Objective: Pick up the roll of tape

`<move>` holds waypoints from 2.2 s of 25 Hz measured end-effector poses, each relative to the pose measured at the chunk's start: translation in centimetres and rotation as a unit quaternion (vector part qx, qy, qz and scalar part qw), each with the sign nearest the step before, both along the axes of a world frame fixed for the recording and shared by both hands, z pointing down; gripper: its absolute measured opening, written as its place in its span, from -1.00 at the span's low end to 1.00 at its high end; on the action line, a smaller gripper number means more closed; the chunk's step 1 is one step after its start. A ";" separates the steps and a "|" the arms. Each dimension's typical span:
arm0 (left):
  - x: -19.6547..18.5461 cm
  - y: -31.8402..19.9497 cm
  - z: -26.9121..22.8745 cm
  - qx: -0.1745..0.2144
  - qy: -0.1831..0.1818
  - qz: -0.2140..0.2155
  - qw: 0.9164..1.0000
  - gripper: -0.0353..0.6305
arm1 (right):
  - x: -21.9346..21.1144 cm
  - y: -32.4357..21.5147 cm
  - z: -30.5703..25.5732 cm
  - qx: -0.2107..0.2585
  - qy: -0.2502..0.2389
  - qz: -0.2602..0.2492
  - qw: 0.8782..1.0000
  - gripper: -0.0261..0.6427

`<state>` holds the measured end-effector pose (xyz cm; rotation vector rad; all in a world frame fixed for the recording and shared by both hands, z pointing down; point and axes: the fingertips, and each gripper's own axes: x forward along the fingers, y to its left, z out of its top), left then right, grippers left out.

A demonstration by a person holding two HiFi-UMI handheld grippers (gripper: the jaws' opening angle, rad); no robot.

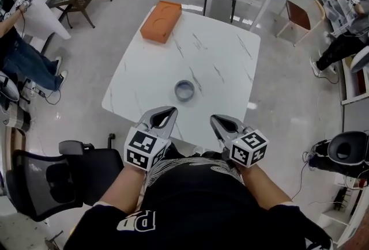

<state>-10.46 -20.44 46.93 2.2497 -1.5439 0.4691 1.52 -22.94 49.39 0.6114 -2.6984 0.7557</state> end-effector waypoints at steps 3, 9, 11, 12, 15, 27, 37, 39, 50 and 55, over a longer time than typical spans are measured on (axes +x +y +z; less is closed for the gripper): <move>-0.4 -1.2 0.4 -0.005 -0.005 0.024 1.000 -0.71 | -0.1 -1.2 -0.6 0.007 -0.002 0.026 1.000 -0.93; -0.7 -2.8 0.2 -0.013 -0.013 0.087 0.996 -0.71 | -0.6 -2.3 -1.7 0.006 -0.004 0.085 0.996 -0.93; -1.0 -3.1 0.0 -0.011 -0.014 0.104 0.994 -0.71 | -1.3 -2.3 -1.9 0.008 -0.001 0.095 0.995 -0.93; -1.3 -3.3 -0.1 -0.011 -0.015 0.110 0.994 -0.71 | -1.7 -2.3 -2.0 0.009 -0.001 0.098 0.995 -0.93; -1.8 -3.7 -0.1 -0.008 -0.024 0.129 0.991 -0.71 | -3.0 -2.0 -2.1 0.009 0.000 0.105 0.994 -0.93; -2.9 -4.0 0.6 -0.006 -0.046 0.170 0.984 -0.71 | -3.1 -0.7 -1.0 0.002 0.017 0.146 0.989 -0.93; -3.6 -3.8 0.3 -0.001 -0.044 0.159 0.986 -0.71 | -3.5 -0.5 -0.9 0.004 0.019 0.141 0.990 -0.93; -3.7 -3.7 0.3 -0.001 -0.045 0.160 0.986 -0.71 | -3.7 -0.4 -0.9 0.005 0.019 0.137 0.990 -0.93; -2.8 -3.0 0.3 0.010 -0.065 0.185 0.981 -0.36 | -4.0 -0.2 -0.6 0.004 0.017 0.128 0.992 -0.93; -2.5 -3.0 0.6 0.008 -0.079 0.193 0.978 -0.36 | -4.0 -0.3 -0.6 0.004 0.015 0.129 0.992 -0.93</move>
